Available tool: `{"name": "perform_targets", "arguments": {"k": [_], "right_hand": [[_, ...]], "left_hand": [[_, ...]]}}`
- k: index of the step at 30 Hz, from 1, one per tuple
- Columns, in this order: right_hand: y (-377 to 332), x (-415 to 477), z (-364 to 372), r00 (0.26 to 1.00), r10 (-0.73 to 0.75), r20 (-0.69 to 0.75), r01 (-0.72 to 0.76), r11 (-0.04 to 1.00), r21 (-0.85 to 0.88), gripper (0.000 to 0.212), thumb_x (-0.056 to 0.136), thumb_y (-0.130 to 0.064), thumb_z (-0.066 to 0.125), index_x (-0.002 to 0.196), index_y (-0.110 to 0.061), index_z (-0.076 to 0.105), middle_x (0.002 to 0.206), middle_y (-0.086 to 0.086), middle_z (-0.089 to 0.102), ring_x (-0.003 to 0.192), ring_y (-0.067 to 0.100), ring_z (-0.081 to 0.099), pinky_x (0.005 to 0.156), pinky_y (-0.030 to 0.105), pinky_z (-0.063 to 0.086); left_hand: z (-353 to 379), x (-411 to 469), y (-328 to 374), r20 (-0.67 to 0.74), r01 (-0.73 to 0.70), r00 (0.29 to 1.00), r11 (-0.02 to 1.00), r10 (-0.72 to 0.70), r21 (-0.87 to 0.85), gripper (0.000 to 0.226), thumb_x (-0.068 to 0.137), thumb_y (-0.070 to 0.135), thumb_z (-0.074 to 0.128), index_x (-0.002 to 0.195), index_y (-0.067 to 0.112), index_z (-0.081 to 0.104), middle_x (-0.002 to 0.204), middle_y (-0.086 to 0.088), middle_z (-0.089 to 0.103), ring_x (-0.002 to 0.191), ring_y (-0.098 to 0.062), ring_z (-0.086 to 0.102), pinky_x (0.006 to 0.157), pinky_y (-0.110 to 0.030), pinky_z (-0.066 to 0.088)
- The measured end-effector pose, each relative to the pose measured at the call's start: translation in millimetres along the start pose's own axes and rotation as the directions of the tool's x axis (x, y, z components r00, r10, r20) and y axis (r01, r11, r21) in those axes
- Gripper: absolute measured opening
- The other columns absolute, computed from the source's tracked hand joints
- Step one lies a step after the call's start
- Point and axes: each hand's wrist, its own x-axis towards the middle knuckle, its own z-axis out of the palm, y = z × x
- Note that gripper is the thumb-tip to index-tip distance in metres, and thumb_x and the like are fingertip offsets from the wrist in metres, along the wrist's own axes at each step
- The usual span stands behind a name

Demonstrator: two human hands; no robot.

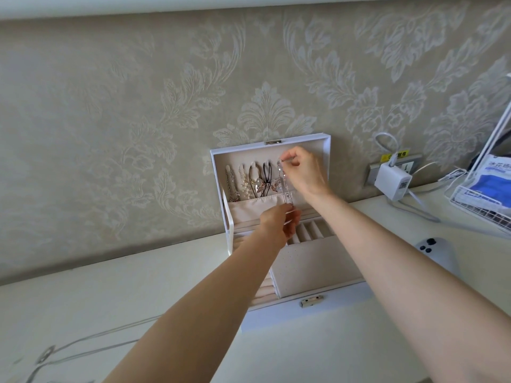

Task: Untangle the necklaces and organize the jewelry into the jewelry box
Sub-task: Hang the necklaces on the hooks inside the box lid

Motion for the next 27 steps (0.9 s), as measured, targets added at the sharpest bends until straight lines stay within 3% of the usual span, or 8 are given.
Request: {"name": "perform_targets", "arguments": {"k": [3, 5, 9, 12, 14, 21, 24, 27], "right_hand": [[1.6, -16.7, -2.4, 0.993, 0.07, -0.095, -0.084, 0.984, -0.155, 0.025, 0.083, -0.029, 0.068, 0.098, -0.011, 0.059, 0.09, -0.001, 0.06, 0.08, 0.014, 0.053, 0.069, 0.019, 0.043], [6.6, -28.3, -4.2, 0.985, 0.175, -0.012, -0.169, 0.928, -0.332, 0.026, 0.079, -0.041, 0.069, 0.089, -0.018, 0.062, 0.083, -0.006, 0.059, 0.078, 0.014, 0.052, 0.07, 0.027, 0.04], [22.5, -36.7, -0.4, 0.952, 0.298, 0.069, -0.271, 0.926, -0.264, 0.021, 0.076, -0.026, 0.072, 0.064, -0.012, 0.062, 0.063, 0.004, 0.062, 0.071, 0.025, 0.06, 0.06, 0.029, 0.043], [26.9, -35.0, 0.2, 0.956, 0.291, 0.041, -0.282, 0.949, -0.142, 0.013, 0.078, -0.017, 0.072, 0.075, -0.005, 0.07, 0.074, 0.011, 0.069, 0.071, 0.019, 0.058, 0.064, 0.028, 0.042], [30.1, -32.7, -1.1, 0.961, 0.276, 0.026, -0.269, 0.952, -0.147, 0.01, 0.078, -0.015, 0.071, 0.077, -0.005, 0.071, 0.077, 0.011, 0.07, 0.073, 0.018, 0.057, 0.063, 0.025, 0.038], [41.0, -27.6, 1.5, 0.968, 0.251, -0.023, -0.252, 0.967, -0.041, 0.011, 0.077, -0.006, 0.072, 0.086, 0.0, 0.07, 0.084, 0.012, 0.07, 0.077, 0.019, 0.06, 0.075, 0.032, 0.048], [37.6, -26.4, 2.5, 0.974, 0.224, -0.036, -0.223, 0.974, 0.033, 0.011, 0.078, -0.001, 0.071, 0.089, -0.001, 0.068, 0.077, 0.005, 0.063, 0.072, 0.016, 0.058, 0.071, 0.025, 0.05], [36.3, -27.6, 3.6, 0.975, 0.22, 0.007, -0.219, 0.972, -0.085, 0.015, 0.077, -0.004, 0.072, 0.09, -0.011, 0.068, 0.077, -0.003, 0.061, 0.076, 0.012, 0.059, 0.068, 0.02, 0.044]], "left_hand": [[3.5, -4.4, -0.2, -0.036, -0.055, 0.998, 0.997, 0.057, 0.054, 0.012, 0.094, 0.007, 0.052, 0.082, 0.007, 0.055, 0.04, 0.001, 0.058, 0.03, -0.006, 0.048, 0.034, -0.01, 0.034], [3.9, -6.9, -0.1, -0.055, -0.12, 0.99, 0.986, 0.127, 0.116, 0.017, 0.095, 0.008, 0.049, 0.079, 0.009, 0.055, 0.047, 0.0, 0.06, 0.034, -0.007, 0.05, 0.036, -0.013, 0.033], [-0.6, -3.4, -4.6, -0.059, -0.264, 0.954, 0.918, 0.294, 0.296, 0.009, 0.094, 0.014, 0.047, 0.088, 0.009, 0.053, 0.074, -0.009, 0.065, 0.042, -0.01, 0.057, 0.039, -0.017, 0.04], [-9.1, -0.3, -8.7, -0.079, -0.376, 0.83, 0.658, 0.553, 0.653, 0.016, 0.094, 0.026, 0.046, 0.107, 0.016, 0.045, 0.088, -0.01, 0.07, 0.071, -0.027, 0.067, 0.065, -0.036, 0.054], [-13.0, -0.4, -10.1, -0.048, -0.339, 0.756, 0.453, 0.652, 0.824, 0.028, 0.095, 0.019, 0.041, 0.123, 0.017, 0.038, 0.091, -0.012, 0.069, 0.082, -0.033, 0.064, 0.065, -0.036, 0.049], [-20.0, 1.6, -11.7, 0.042, -0.212, 0.79, 0.209, 0.611, 0.955, 0.026, 0.093, 0.011, 0.042, 0.118, 0.017, 0.04, 0.094, -0.012, 0.067, 0.086, -0.032, 0.062, 0.062, -0.034, 0.045], [-21.5, 1.8, -11.5, 0.068, -0.234, 0.773, 0.184, 0.63, 0.955, 0.022, 0.094, 0.014, 0.042, 0.115, 0.017, 0.041, 0.09, -0.011, 0.068, 0.084, -0.031, 0.062, 0.063, -0.036, 0.048], [-21.5, 1.4, -10.5, 0.072, -0.266, 0.764, 0.21, 0.642, 0.941, 0.022, 0.092, 0.015, 0.043, 0.114, 0.018, 0.041, 0.088, -0.01, 0.07, 0.083, -0.031, 0.063, 0.066, -0.037, 0.049]]}}
